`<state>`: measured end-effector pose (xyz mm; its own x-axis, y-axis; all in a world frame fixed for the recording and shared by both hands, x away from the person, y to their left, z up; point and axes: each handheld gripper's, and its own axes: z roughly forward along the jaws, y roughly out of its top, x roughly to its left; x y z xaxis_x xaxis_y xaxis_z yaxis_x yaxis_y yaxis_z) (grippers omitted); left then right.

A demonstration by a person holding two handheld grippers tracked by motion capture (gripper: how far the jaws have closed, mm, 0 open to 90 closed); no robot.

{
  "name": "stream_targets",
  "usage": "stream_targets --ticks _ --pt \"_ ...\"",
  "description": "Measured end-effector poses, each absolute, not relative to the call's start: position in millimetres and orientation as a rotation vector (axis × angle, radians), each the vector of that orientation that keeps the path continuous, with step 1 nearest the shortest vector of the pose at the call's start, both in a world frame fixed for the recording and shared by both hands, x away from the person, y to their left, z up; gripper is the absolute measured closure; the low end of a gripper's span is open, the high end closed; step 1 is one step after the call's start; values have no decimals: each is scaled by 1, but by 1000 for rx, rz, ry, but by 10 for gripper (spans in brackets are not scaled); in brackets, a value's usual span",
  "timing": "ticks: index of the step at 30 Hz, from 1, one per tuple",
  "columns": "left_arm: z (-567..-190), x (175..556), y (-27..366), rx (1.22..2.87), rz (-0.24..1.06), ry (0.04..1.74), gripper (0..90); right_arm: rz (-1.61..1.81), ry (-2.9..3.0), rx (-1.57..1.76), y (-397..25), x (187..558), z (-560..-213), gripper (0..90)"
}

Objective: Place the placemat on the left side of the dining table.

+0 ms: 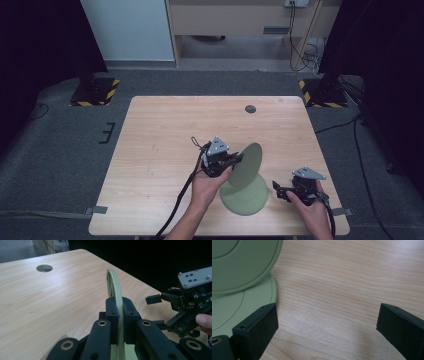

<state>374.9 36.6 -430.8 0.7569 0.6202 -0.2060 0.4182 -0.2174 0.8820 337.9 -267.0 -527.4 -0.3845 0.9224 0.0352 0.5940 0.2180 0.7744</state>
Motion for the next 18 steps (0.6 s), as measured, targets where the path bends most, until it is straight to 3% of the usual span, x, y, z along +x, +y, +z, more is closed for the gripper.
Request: stream_targets --ticks 18 --pt "-407 398 46 1831 301 855 854 994 2045 1423 -269 340 -530 40"
